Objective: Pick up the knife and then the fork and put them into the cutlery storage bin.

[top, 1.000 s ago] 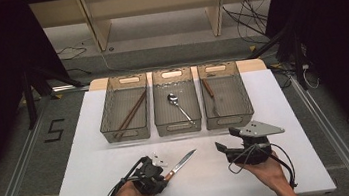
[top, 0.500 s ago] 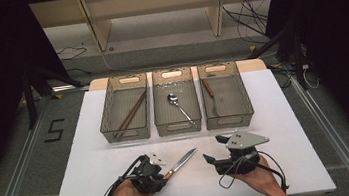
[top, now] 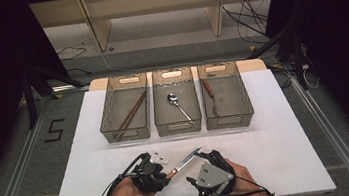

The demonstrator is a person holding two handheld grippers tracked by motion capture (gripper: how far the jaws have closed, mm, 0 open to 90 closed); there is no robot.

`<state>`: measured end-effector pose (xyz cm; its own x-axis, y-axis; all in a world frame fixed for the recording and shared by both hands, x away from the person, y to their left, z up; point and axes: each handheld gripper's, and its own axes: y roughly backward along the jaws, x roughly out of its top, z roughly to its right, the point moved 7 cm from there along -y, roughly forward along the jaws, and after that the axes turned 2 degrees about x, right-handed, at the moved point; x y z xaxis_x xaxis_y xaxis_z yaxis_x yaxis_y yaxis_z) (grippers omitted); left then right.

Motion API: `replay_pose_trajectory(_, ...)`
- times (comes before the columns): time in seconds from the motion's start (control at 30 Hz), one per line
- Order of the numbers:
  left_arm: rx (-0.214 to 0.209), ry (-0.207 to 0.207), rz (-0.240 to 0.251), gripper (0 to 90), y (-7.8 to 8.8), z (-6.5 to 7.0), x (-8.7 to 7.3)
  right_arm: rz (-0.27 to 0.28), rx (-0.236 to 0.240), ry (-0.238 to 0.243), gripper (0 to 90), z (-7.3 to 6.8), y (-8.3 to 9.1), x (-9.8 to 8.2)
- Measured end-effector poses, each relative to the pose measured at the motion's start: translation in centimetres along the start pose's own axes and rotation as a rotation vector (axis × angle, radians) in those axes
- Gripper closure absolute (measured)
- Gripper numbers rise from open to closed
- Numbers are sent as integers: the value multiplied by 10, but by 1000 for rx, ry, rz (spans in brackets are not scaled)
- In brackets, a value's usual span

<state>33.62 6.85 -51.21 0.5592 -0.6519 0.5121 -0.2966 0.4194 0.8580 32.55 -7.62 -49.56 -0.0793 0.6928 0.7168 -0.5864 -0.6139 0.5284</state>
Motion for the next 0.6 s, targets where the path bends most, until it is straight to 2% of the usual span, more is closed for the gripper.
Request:
replay_pose_trajectory(0.3,-23,-37,6,757,4,7,11,-43,-73,187,331,-12,-6,0)
replay_pose_trajectory(0.5,-40,-62,14,757,7,12,20,-77,-134,342,400,-14,-8,-1)
replay_pose_trajectory(0.6,-45,-72,17,757,9,14,24,-81,-158,378,430,-15,-10,-1)
